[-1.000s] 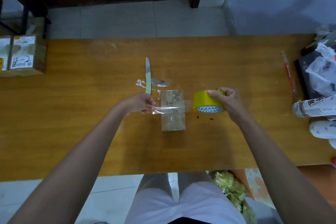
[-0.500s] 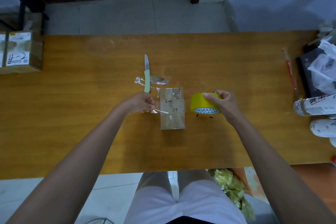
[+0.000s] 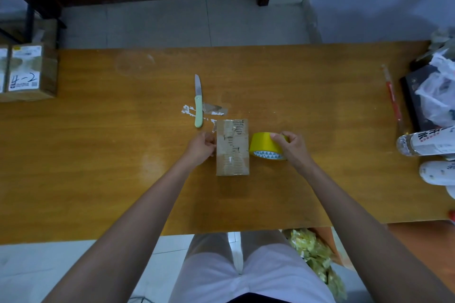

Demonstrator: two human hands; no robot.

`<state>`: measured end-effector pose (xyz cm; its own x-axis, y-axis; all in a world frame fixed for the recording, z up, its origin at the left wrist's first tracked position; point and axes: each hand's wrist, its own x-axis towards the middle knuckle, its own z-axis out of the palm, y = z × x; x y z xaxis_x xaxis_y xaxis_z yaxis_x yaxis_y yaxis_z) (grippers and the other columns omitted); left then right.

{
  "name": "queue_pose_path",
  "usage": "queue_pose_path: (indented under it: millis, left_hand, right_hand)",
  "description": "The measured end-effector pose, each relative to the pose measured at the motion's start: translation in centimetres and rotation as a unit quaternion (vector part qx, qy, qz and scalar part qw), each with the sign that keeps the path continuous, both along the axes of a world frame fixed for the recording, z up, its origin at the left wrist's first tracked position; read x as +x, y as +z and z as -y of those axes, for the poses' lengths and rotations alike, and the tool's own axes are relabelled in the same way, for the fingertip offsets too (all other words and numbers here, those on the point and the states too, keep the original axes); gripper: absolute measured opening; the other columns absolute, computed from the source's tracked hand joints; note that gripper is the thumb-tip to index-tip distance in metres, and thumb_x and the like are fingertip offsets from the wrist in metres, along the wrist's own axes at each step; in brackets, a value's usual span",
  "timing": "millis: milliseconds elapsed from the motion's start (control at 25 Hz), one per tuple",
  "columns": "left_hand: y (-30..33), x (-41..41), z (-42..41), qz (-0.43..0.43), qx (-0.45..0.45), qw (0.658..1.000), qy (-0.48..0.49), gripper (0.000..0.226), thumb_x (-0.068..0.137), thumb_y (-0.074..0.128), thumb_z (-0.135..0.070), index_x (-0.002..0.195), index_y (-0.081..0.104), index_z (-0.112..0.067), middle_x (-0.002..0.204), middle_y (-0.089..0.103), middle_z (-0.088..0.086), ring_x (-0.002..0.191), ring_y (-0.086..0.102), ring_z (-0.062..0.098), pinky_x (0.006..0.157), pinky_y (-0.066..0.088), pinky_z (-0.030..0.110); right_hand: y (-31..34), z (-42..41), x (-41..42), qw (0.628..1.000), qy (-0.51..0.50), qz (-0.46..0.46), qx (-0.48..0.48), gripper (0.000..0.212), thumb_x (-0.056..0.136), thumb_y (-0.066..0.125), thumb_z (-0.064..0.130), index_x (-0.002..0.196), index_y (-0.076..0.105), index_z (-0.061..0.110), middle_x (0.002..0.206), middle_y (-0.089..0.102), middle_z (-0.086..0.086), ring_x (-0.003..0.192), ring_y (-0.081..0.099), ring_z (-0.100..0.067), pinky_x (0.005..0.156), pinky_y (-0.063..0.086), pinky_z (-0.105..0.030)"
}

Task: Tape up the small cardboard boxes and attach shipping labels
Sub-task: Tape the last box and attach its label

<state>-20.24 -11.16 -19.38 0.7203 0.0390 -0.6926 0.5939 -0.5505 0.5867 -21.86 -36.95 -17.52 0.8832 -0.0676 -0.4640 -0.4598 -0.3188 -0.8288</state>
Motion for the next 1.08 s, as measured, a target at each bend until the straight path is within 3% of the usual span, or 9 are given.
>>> queue_pose_path:
  millis: [120,240,360,480,560,640,800,960,1080]
  left_hand:
    - [0.2,-1.1,0.9,0.041,0.042,0.997,0.055,0.013,0.093,0.055,-0.005,0.1,0.049,-0.015,0.093,0.059,0.002,0.087,0.059,0.02,0.071,0.053,0.035]
    - [0.9,-2.7,1.5,0.124,0.071,0.987,0.078,0.011,0.09,0.058,-0.005,0.085,0.056,-0.014,0.083,0.061,0.0,0.077,0.058,0.016,0.06,0.045,0.025]
    - [2.1,-4.3,2.3,0.094,0.021,0.988,0.124,0.007,0.093,0.055,-0.014,0.096,0.062,-0.015,0.096,0.067,0.0,0.087,0.063,0.014,0.063,0.052,0.028]
    - [2.9,-5.5,1.9,0.112,0.031,0.986,0.121,0.034,0.088,0.064,-0.024,0.12,0.053,-0.016,0.109,0.062,-0.003,0.096,0.061,0.015,0.068,0.056,0.03]
    - [2.9,-6.1,1.2,0.15,0.071,0.981,0.097,0.05,0.084,0.069,-0.028,0.128,0.05,-0.014,0.118,0.06,0.001,0.106,0.059,0.018,0.078,0.058,0.038]
    - [2.6,-6.7,0.7,0.175,0.11,0.976,0.069,0.063,0.079,0.073,-0.034,0.132,0.047,-0.011,0.122,0.058,0.006,0.114,0.055,0.022,0.088,0.055,0.042]
    - [2.3,-7.5,2.0,0.18,0.242,0.953,-0.031,0.106,0.069,0.077,-0.058,0.143,0.028,0.0,0.136,0.044,0.014,0.126,0.042,0.029,0.104,0.04,0.037]
    - [2.0,-7.5,3.8,0.153,0.296,0.943,-0.017,0.113,0.068,0.077,-0.055,0.146,0.019,0.002,0.141,0.036,0.018,0.127,0.038,0.033,0.105,0.04,0.04]
    - [1.8,-7.3,4.3,0.139,0.308,0.941,-0.001,0.114,0.066,0.077,-0.055,0.146,0.019,0.001,0.138,0.038,0.018,0.124,0.041,0.032,0.101,0.043,0.041]
  right_hand:
    - [0.1,-0.5,0.1,1.0,0.0,-0.016,-0.003,0.032,0.093,0.062,0.028,0.064,0.052,0.022,0.049,0.048,0.016,0.045,0.046,0.003,0.045,0.034,-0.014]
    - [0.6,-1.0,0.6,1.0,-0.01,-0.013,-0.007,0.031,0.093,0.062,0.025,0.066,0.05,0.016,0.059,0.045,0.005,0.052,0.044,-0.007,0.048,0.033,-0.021]
    - [0.7,-1.8,0.4,0.999,-0.021,-0.005,0.026,0.026,0.092,0.063,0.025,0.071,0.054,0.011,0.065,0.046,-0.006,0.06,0.046,-0.016,0.055,0.033,-0.029]
    - [0.5,-3.7,0.0,0.998,-0.023,0.006,0.053,0.029,0.082,0.062,0.039,0.067,0.053,0.016,0.06,0.046,0.002,0.056,0.045,-0.011,0.051,0.034,-0.026]
    - [0.2,-5.2,0.2,0.999,-0.007,0.016,0.043,0.033,0.075,0.06,0.048,0.063,0.051,0.018,0.058,0.043,0.006,0.053,0.042,-0.007,0.05,0.032,-0.024]
    - [-0.3,-6.0,0.5,0.999,0.014,0.028,0.016,0.038,0.069,0.058,0.057,0.062,0.048,0.021,0.059,0.038,0.006,0.05,0.036,-0.001,0.048,0.027,-0.019]
    - [-1.2,-5.9,0.6,0.998,0.055,0.035,-0.017,0.04,0.07,0.054,0.06,0.064,0.047,0.021,0.06,0.039,0.007,0.053,0.038,-0.003,0.051,0.03,-0.021]
    - [-1.1,-5.4,0.6,0.978,0.139,0.118,-0.1,0.041,0.082,0.045,0.056,0.077,0.051,0.016,0.075,0.05,-0.003,0.074,0.048,-0.02,0.067,0.039,-0.041]
    - [-0.3,-4.6,-0.5,0.961,0.193,0.131,-0.146,0.049,0.076,0.055,0.067,0.09,0.053,0.02,0.088,0.055,0.005,0.085,0.048,-0.013,0.074,0.041,-0.029]
